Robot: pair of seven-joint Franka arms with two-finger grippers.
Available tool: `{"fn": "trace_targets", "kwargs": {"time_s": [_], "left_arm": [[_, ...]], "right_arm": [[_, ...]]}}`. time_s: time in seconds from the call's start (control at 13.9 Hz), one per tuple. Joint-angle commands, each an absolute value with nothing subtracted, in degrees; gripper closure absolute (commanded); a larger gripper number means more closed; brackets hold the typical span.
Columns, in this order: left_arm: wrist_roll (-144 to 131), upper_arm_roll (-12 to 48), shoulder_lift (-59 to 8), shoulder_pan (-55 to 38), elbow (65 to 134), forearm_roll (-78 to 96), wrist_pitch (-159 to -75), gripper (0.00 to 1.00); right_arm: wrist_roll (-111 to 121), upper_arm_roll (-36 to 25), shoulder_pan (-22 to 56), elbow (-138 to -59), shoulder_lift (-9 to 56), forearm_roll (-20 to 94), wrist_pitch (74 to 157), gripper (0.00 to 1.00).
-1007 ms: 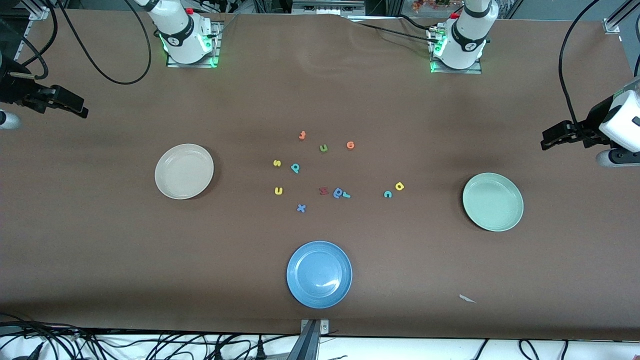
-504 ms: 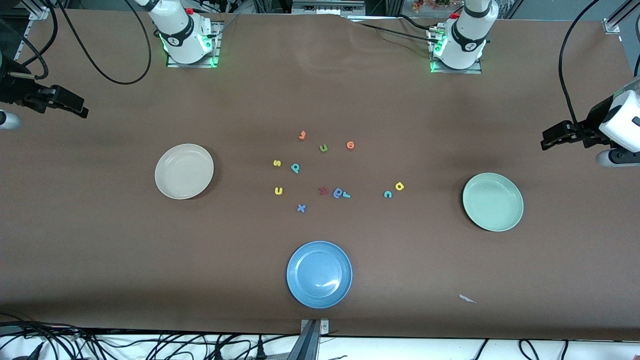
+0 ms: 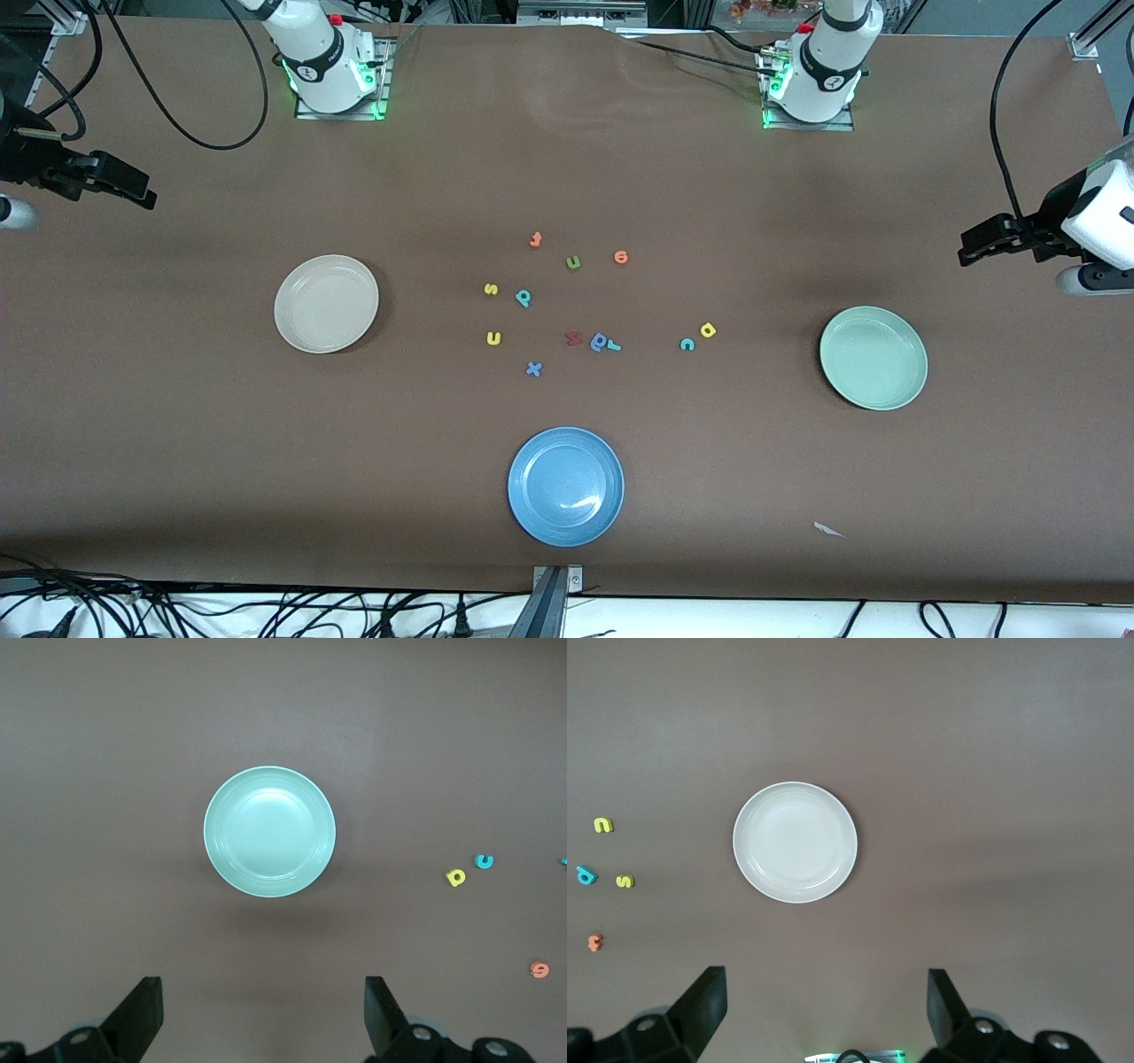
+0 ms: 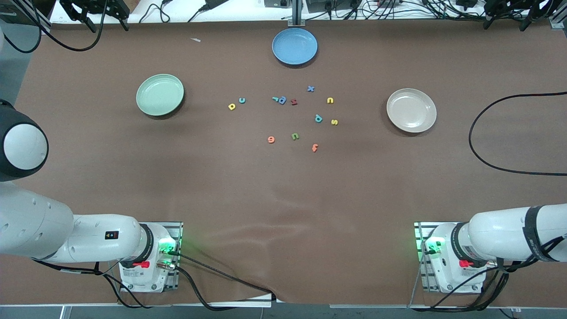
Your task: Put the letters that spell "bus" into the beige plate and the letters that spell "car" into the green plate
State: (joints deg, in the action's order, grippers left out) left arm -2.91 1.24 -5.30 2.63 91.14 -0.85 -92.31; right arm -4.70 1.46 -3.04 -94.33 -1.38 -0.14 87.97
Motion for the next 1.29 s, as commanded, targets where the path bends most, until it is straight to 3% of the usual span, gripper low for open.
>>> {"fn": "trace_targets", "kwargs": {"time_s": [0.0, 0.72, 1.22], "left_arm": [[-1.49, 1.23, -4.92, 2.64, 91.41, -1.05, -92.64, 0.00], [-1.67, 1.32, -6.24, 1.85, 91.76, 1.22, -93.51, 0.00], [-11.05, 7.90, -12.47, -0.61, 96.40, 1.23, -105.62, 0.00]], "right_arm": [[-3.96, 1.41, -3.43, -95.01, -2.37, 1.05, 87.54, 0.00], [-3.96, 1.41, -3.43, -95.01, -2.29, 1.05, 87.28, 0.00], [-3.96, 1.41, -3.43, -95.01, -2.29, 1.05, 87.28, 0.00]]}}
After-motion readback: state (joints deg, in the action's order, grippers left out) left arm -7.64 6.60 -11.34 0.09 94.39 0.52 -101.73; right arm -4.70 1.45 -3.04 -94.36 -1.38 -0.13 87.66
